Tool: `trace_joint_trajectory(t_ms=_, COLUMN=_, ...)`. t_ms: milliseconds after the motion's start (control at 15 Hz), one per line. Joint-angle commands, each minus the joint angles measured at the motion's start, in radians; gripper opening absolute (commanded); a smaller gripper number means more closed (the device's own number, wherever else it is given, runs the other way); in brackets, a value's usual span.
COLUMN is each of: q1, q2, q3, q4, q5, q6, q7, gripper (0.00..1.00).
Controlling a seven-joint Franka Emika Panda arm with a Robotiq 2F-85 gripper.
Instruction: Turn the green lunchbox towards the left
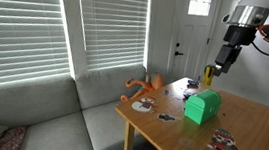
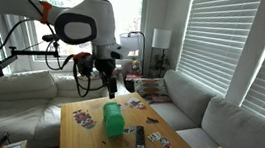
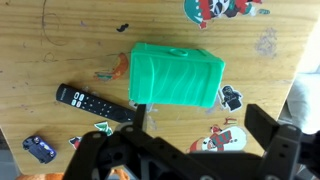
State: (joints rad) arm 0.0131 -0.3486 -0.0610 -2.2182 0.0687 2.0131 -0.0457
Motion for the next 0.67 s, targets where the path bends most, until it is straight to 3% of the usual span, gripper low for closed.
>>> trace_joint_trajectory(t_ms=0, q1=-0.015, q2=-0.017, q3=0.011, q4=-0.006, q5=0.021, q6=0.008, q7=0.051, gripper=1.00)
trace_joint_trajectory(t_ms=600, q1=-0.012, q2=0.001, q3=0.010, q4=0.002, q5=0.005, q6=0.005, q7=0.032, gripper=1.00)
